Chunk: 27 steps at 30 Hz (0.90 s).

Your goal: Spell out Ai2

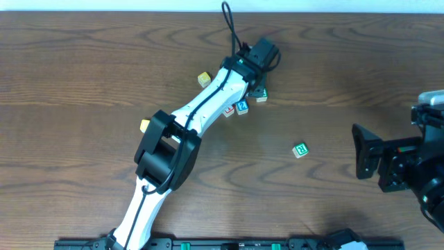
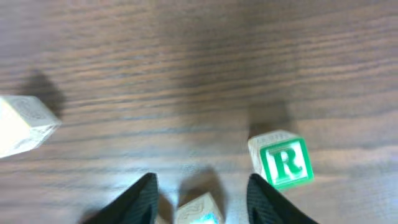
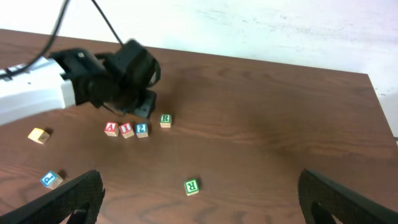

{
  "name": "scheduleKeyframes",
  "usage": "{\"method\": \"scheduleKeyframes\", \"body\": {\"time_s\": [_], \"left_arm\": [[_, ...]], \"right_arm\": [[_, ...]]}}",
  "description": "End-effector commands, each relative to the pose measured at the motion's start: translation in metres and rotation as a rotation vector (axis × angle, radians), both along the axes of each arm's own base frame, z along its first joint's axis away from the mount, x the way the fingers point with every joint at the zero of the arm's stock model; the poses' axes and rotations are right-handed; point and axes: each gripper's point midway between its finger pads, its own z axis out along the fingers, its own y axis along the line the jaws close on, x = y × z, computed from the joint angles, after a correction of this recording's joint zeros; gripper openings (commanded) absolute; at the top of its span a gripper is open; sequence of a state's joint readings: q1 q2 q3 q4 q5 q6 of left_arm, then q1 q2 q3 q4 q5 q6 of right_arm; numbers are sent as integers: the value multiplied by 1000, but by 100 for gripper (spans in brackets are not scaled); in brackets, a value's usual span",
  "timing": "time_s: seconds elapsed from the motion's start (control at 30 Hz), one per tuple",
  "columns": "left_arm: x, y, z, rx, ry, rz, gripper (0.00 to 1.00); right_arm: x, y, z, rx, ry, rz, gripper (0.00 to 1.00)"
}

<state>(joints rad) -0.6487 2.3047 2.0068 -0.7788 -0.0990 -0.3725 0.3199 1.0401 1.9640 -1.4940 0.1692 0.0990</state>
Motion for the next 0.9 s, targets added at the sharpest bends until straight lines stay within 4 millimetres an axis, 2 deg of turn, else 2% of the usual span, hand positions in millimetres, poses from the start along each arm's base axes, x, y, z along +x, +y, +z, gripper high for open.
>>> {"method": "scheduleKeyframes", "body": {"time_s": [0.0,0.07,0.13,0.23,0.3,0.33,0.43,0.5,0.6,0.7,0.77,0.87], "left_arm": [[21,10,35,25,-63,9,44],[29,26,61,27,-80,45,41],[39,53,88,17,-96,96,31],[50,106,127,-1,-116,189,24],[51,143,150,-33,-119,249,14],[49,163,161,-52,-118,282,7],[37,220,184,-103,-84,382,6],[26,249,187,-103,-50,435,6],[14,280,180,-80,8,499,6],[10,290,163,-70,57,515,6],[10,285,148,-77,86,493,6],[7,267,122,-88,140,443,6]], "right_arm": [[5,-2,-1,-1,8,-24,99],[10,0,-5,-6,25,-23,99],[20,3,-15,-20,65,-23,99],[39,11,-34,-35,129,-17,98],[55,20,-51,-39,187,1,92],[65,26,-60,-40,216,11,86],[97,48,-89,-23,304,61,33],[120,62,-107,-15,353,88,2],[153,76,-135,-25,408,108,2],[182,90,-167,-45,459,148,2],[197,102,-192,-39,507,198,2],[215,106,-229,-29,583,200,1]]}}
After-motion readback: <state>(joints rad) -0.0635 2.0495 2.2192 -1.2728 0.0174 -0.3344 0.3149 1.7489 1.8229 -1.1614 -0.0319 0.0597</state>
